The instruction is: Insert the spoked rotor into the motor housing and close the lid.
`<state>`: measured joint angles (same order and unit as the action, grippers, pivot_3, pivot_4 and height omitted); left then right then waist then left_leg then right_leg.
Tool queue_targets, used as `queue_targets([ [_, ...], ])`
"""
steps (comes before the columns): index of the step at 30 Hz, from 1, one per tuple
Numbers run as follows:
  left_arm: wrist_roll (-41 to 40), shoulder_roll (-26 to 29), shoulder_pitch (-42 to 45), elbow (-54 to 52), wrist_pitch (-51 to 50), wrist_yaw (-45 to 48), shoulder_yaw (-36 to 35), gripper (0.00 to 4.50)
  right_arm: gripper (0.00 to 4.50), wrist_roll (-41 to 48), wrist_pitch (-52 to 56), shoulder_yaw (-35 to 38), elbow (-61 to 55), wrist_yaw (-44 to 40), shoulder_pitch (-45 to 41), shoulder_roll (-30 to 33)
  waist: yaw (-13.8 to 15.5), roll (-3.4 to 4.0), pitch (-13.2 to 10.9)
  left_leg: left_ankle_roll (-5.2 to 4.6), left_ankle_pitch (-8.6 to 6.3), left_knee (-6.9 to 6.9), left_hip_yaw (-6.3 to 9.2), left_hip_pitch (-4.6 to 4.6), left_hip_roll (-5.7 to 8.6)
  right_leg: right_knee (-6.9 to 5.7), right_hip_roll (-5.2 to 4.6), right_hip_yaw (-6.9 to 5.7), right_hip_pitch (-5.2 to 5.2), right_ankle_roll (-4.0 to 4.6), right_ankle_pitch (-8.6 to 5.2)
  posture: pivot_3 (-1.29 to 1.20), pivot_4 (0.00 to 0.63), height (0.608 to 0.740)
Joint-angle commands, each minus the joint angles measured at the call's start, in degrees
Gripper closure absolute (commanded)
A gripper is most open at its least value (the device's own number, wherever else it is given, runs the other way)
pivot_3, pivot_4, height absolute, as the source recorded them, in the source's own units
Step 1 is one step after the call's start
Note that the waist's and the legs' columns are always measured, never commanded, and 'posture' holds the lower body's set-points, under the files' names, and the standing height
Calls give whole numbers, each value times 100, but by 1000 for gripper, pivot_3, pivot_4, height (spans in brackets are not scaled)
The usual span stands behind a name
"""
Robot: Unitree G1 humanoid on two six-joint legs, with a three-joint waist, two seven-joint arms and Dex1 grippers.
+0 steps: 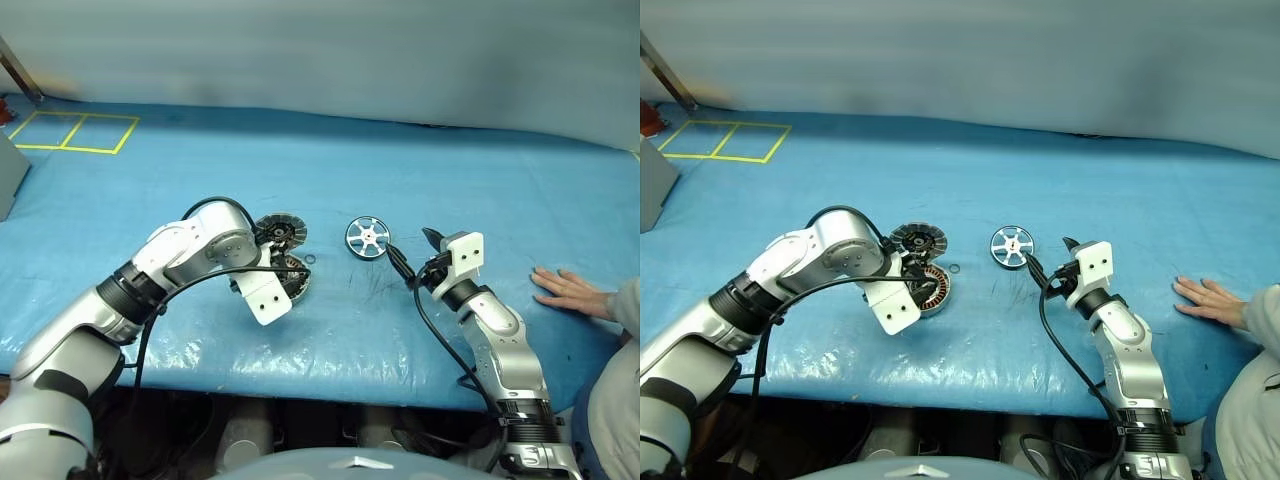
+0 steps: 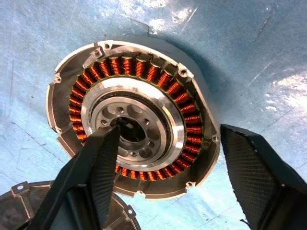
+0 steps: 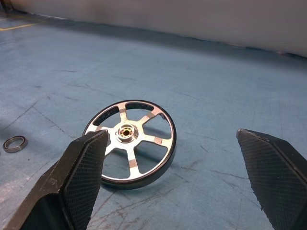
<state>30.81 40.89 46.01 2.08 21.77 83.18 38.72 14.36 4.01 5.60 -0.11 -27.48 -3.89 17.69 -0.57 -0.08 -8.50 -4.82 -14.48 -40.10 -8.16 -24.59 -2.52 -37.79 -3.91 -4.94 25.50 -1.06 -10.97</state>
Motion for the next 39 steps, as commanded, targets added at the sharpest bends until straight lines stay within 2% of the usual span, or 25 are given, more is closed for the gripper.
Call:
queue_targets([
  [1,-154,21,171,-112,51,-20,-233,1109,0,39,-118,48,-143,-1,-116,-8,-1,0,0,0,0,0,0,0,0,0,0,0,0,0,0,0,150,740],
  [4,-134,110,207,-152,336,-154,-257,1109,0,39,-106,27,-141,-21,-116,-13,0,0,0,-1,-1,0,0,0,0,0,0,0,0,0,0,0,150,740],
  [12,-899,778,-34,-674,-27,259,-772,1109,0,184,4,7,-210,-133,-53,-34,-12,0,0,0,0,0,0,2,-4,-1,3,1,1,3,-2,0,150,740],
  [15,-1447,962,-310,-843,-527,339,-1109,1109,0,289,122,-94,-303,-347,26,-1,-9,1,1,-1,-1,1,1,2,-6,-1,3,0,0,4,-3,0,150,740],
  [18,-2288,877,-798,-1095,-1560,347,-1530,1109,0,380,265,-236,-435,-575,117,34,-10,2,1,0,0,1,2,3,-6,0,2,0,-1,4,-3,0,150,740],
  [22,-3655,466,-1750,-1678,-3390,-120,-2220,1109,0,379,447,-462,-566,-803,239,89,-4,3,1,4,2,1,5,4,-5,1,-2,1,-3,5,-4,0,150,740],
  [26,-4276,36,-2727,-1977,-4145,-994,-2862,1109,0,358,616,-651,-712,-980,343,160,-11,3,1,7,3,1,8,6,-5,0,-4,1,-4,5,-4,0,150,740],
  [28,-4625,-298,-3292,-2066,-4304,-1436,-3168,1109,0,367,662,-681,-757,-1024,358,180,-14,3,1,4,0,1,13,8,-7,-2,-9,1,-5,6,-5,0,150,740],
  [33,-5102,-753,-4088,-2125,-4414,-2009,-3467,1109,0,307,677,-746,-745,-1067,321,216,-2,3,1,18,-8,3,29,15,-7,-1,-38,-12,-5,10,-7,0,150,740],
  [39,-5070,-1434,-4633,-1431,-3442,-2571,-3694,1109,0,-104,540,-1008,-457,-953,152,239,0,4,2,35,-17,4,40,23,-4,1,-50,-31,-2,16,-9,0,150,740],
])
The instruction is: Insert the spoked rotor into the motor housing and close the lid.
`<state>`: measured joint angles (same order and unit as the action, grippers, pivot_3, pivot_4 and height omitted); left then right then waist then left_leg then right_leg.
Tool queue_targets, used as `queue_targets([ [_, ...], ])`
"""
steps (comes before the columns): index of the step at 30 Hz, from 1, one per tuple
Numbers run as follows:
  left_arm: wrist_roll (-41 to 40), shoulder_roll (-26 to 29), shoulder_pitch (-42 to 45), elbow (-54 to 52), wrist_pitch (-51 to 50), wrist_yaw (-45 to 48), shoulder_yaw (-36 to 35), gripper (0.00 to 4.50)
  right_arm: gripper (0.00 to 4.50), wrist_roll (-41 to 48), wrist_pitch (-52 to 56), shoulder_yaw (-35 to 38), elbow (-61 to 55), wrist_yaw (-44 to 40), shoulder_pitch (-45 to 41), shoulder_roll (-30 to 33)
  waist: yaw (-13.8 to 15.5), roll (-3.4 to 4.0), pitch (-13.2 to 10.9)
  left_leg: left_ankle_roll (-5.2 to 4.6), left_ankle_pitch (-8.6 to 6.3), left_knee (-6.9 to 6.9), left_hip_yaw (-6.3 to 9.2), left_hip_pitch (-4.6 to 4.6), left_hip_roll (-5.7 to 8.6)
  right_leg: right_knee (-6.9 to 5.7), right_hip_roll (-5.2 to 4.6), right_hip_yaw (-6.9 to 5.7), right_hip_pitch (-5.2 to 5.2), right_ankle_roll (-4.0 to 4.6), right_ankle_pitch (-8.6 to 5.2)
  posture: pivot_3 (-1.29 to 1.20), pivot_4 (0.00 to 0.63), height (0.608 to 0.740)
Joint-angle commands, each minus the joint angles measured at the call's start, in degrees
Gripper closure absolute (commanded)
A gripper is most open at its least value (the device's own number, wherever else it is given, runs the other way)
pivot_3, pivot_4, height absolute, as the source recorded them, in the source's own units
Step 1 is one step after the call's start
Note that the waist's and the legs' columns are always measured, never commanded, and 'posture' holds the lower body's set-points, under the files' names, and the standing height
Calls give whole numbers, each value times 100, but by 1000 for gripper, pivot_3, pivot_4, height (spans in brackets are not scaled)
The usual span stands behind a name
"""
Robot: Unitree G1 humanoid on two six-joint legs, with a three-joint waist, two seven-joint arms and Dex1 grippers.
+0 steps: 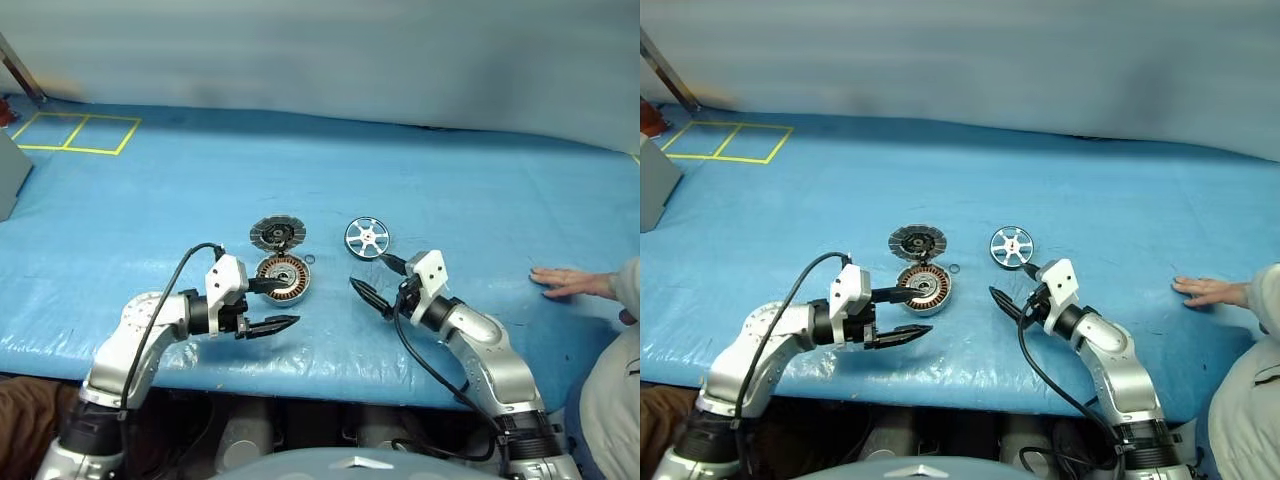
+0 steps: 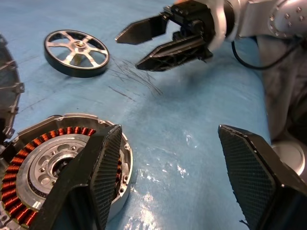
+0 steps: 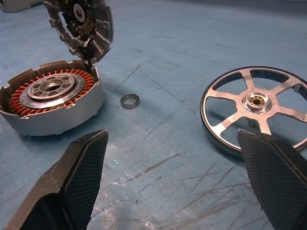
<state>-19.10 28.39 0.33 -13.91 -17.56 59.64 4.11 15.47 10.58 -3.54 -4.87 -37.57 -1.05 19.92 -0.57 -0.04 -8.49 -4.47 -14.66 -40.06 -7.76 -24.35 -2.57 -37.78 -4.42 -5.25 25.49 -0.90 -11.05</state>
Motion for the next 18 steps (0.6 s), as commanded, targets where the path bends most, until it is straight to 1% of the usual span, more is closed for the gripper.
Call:
queue_targets([
  [1,-49,-267,-101,321,704,-312,-294,1109,0,-342,-125,-153,106,130,-178,15,-3,0,0,1,0,0,2,0,0,0,0,-3,0,3,-1,0,150,740],
  [4,121,-268,-193,709,1291,-416,-422,1109,0,-586,-211,-269,365,276,-282,-45,-7,0,0,1,0,0,3,0,-1,0,-4,-10,1,8,0,0,150,740],
  [8,-82,-315,-257,890,1629,-422,-581,1109,0,-694,-269,-395,504,239,-348,-93,-3,0,0,1,0,6,4,-7,-1,2,-7,-16,5,16,-4,0,150,740],
  [15,-249,-305,-308,839,1681,-457,-630,1109,0,-858,-358,-687,845,144,-595,-270,-7,0,0,1,-2,7,5,-10,-1,6,-10,-22,6,16,-5,0,150,740],
  [18,-253,-331,-294,838,1667,-465,-582,1109,0,-894,-426,-752,1149,175,-828,-431,-11,0,0,1,-2,8,8,-10,-1,6,-9,-25,7,17,-5,0,150,740],
])
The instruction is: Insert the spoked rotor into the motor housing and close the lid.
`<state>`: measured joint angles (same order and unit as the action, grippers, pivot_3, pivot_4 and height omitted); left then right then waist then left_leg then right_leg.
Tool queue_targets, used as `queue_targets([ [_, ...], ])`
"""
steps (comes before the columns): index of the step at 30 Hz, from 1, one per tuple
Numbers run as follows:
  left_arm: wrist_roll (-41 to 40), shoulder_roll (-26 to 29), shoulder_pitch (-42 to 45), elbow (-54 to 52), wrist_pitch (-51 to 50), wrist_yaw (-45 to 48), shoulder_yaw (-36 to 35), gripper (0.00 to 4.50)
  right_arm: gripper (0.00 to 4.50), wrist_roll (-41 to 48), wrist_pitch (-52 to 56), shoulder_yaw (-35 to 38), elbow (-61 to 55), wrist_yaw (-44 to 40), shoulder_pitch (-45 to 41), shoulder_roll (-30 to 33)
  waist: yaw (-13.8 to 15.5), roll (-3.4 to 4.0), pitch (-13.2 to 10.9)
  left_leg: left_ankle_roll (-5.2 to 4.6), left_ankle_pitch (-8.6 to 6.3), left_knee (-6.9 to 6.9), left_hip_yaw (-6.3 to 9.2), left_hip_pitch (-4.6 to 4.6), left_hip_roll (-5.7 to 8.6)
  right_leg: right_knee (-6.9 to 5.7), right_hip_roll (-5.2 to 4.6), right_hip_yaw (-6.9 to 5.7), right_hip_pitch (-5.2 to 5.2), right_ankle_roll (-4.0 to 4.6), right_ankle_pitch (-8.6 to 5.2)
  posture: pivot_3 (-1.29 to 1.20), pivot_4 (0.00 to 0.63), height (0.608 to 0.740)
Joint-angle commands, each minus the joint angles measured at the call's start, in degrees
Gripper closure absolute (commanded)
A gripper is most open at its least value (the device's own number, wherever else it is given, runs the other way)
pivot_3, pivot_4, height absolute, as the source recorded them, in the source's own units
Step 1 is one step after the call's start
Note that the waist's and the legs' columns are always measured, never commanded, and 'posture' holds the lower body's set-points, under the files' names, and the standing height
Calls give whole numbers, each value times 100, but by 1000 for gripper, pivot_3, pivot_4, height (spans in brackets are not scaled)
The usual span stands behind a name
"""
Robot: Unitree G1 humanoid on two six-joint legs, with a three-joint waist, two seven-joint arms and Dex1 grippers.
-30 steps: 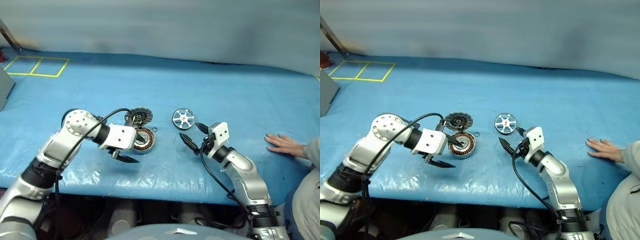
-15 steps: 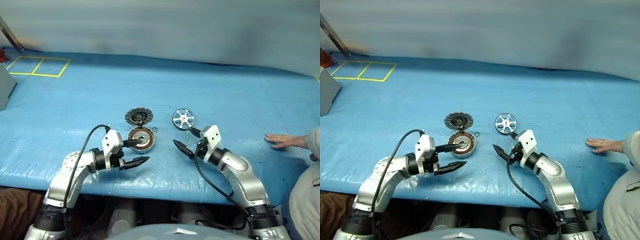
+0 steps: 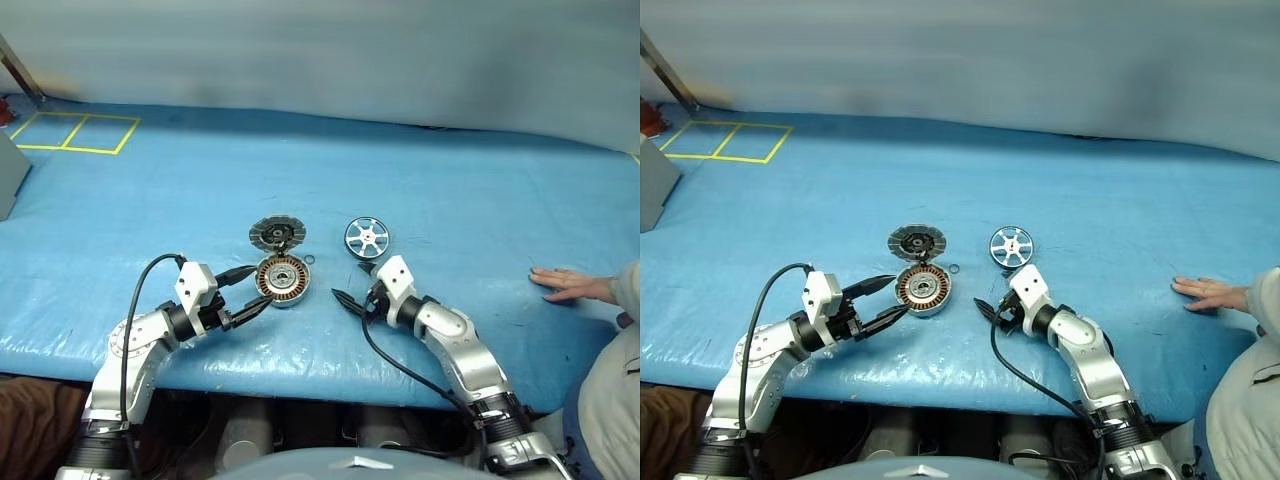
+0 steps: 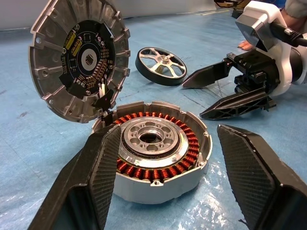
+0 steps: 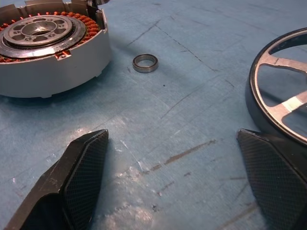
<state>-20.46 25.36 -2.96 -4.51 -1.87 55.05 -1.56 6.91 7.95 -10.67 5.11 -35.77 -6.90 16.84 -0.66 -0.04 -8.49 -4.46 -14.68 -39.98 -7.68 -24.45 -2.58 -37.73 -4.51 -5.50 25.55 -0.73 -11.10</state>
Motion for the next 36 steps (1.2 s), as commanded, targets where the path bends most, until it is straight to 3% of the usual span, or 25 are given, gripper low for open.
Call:
queue_targets([
  [1,-135,-42,40,-109,81,-6,-8,1109,0,-60,-195,-41,276,11,-330,-170,-7,1,0,0,0,0,0,0,0,0,0,-1,0,0,0,0,150,740],
  [18,-91,-52,119,52,190,-18,32,1109,0,-302,-793,-153,1789,13,-1300,-872,-44,1,-1,6,3,14,-1,-1,-2,2,3,-4,-1,7,-4,0,150,740],
  [36,-41,-55,243,227,257,14,101,1109,0,-193,-773,86,1437,41,-1081,-725,-23,2,-1,13,5,50,0,-1,-1,27,-3,-8,1,11,-6,0,150,740],
])
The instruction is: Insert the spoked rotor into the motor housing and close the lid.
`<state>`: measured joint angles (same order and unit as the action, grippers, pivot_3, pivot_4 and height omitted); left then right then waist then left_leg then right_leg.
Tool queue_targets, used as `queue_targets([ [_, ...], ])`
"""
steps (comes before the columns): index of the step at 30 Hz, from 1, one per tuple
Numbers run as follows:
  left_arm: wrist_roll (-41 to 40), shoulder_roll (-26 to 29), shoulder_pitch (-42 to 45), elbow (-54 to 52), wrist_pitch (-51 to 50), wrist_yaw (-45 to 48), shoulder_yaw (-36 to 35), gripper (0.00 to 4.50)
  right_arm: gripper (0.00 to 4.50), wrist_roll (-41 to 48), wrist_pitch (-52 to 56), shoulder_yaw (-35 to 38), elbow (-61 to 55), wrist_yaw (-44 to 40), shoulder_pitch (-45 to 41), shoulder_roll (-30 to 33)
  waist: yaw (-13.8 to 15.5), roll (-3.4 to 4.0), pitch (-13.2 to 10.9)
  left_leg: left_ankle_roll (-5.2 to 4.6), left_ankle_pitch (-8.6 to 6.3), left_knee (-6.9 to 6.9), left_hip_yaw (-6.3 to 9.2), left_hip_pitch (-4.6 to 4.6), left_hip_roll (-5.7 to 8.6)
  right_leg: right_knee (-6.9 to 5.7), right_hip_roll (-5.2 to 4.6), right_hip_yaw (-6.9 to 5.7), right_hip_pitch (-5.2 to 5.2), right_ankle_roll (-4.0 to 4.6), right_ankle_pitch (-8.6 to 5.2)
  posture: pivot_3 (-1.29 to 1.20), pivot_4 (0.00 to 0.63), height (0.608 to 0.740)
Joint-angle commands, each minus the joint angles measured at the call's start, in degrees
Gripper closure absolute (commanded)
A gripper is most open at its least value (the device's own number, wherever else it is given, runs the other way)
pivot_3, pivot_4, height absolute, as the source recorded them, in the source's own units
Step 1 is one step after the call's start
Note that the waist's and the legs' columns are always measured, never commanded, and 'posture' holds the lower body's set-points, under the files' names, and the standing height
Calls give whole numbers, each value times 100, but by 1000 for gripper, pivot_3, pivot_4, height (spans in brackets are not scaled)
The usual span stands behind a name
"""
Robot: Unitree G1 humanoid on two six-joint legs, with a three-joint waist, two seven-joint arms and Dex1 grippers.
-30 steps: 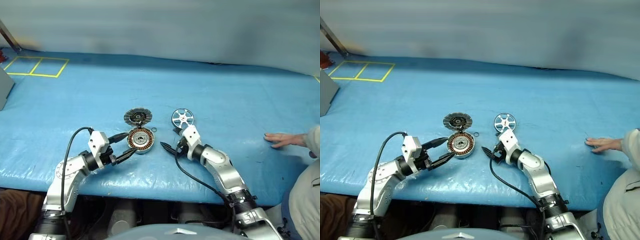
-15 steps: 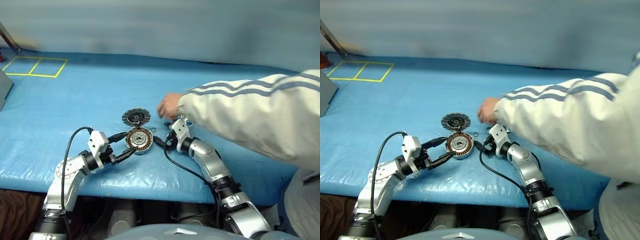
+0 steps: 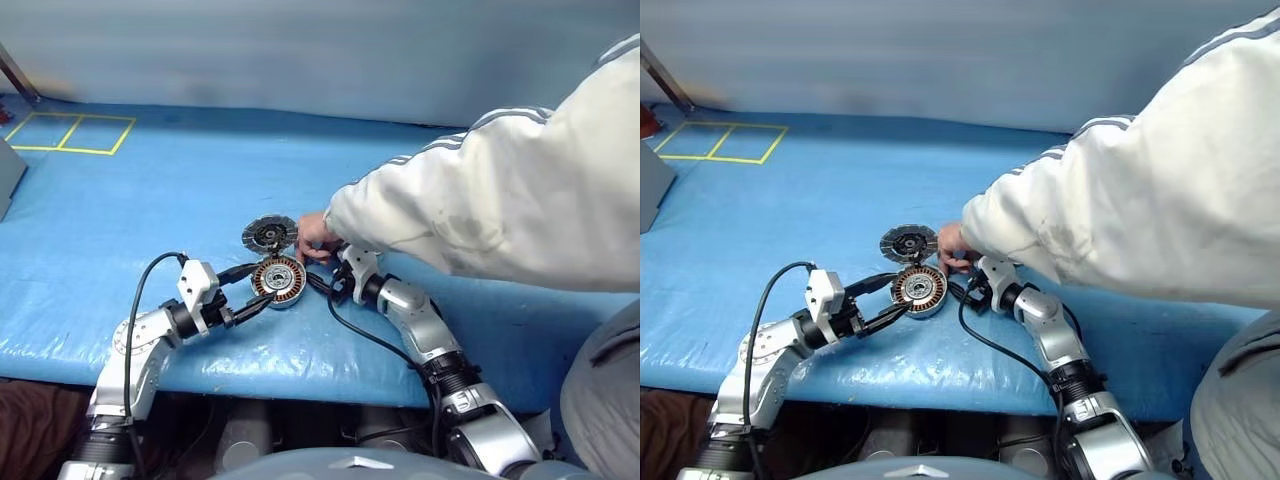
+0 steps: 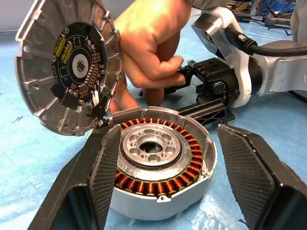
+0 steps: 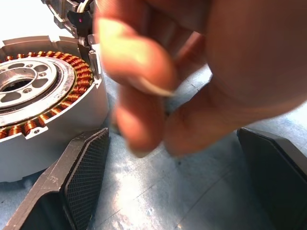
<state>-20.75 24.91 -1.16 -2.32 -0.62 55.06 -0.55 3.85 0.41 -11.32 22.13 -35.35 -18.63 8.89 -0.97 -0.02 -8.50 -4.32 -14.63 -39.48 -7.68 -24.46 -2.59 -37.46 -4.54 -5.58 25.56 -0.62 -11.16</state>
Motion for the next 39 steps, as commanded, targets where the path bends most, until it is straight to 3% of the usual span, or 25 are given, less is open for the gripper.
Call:
queue_targets([
  [1,-9,-12,71,15,138,11,7,1109,0,120,5,176,-323,10,141,94,20,0,0,2,1,5,0,-4,0,5,1,-1,-3,1,0,0,150,740],
  [17,-29,-42,157,72,164,12,77,1109,0,343,466,409,-1305,-7,778,436,27,0,0,5,25,37,-6,-18,0,54,11,-5,-12,-8,4,0,150,740],
  [27,-48,-62,184,77,152,30,145,1109,0,517,996,697,-2162,-35,1509,1020,42,0,0,-6,9,37,0,-17,0,58,9,-8,-10,-8,4,0,150,740],
  [39,-35,-82,300,133,159,63,224,1109,0,493,1147,1205,-2308,275,1732,1483,40,-1,0,-18,5,35,2,-12,2,58,10,-9,-12,-9,5,0,150,740],
])
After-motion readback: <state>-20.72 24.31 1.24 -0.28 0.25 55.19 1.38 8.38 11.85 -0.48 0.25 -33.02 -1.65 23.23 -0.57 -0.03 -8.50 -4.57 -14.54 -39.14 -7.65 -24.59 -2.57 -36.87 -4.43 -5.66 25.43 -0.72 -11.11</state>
